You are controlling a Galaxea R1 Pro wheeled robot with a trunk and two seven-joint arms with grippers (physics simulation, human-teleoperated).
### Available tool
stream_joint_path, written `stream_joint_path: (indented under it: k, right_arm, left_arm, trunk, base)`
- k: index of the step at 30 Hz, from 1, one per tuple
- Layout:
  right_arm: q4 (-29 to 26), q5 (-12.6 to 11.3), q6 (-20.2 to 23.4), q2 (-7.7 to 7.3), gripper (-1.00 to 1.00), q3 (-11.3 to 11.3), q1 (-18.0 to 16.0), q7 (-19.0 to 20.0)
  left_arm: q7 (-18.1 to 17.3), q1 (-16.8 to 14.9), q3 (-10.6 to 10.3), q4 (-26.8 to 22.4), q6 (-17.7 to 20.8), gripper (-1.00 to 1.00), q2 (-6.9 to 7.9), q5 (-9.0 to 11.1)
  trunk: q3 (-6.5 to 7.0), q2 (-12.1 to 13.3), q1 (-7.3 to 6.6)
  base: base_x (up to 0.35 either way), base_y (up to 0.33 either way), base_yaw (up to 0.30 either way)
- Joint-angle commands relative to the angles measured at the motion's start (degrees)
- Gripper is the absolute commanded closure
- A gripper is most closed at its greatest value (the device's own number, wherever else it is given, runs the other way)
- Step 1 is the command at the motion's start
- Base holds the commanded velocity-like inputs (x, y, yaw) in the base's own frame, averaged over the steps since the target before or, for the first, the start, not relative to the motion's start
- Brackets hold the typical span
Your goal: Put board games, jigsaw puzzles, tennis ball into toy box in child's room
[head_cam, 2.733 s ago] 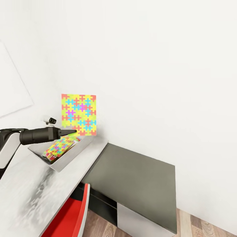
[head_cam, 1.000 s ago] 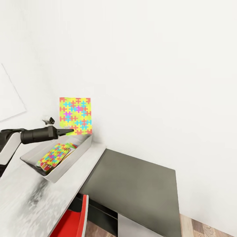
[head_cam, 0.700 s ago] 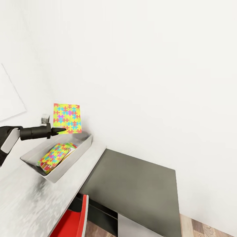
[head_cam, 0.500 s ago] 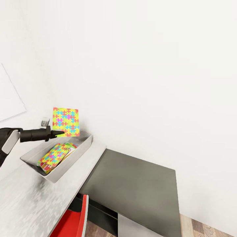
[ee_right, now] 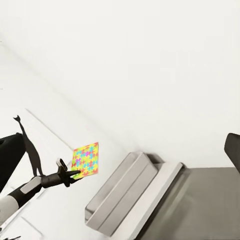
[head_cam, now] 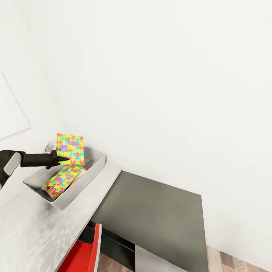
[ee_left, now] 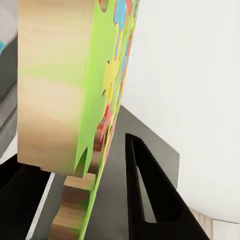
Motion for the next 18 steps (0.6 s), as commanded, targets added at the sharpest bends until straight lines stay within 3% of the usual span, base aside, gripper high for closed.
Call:
stream_joint_path:
  k: [1, 18]
  right_arm:
    - [-0.1, -0.2, 0.7, -0.03, -1.0, 0.0, 0.0, 0.1]
    - [0.0, -0.1, 0.9, 0.02, -1.0, -0.3, 0.0, 0.1]
  left_arm:
    - [-0.2, -0.1, -0.3, 0.1, 0.2, 1.0, 0.04, 0.1]
    - [0.4, -0.2, -0.3, 0.3, -0.8, 1.0, 0.3, 0.0]
  trunk:
    - [-0.14, -0.1, 0.04]
    - [-1.51, -0.1, 0.04]
  base:
    - [0.0, 0.0, 0.0]
    - [0.0, 0.0, 0.0]
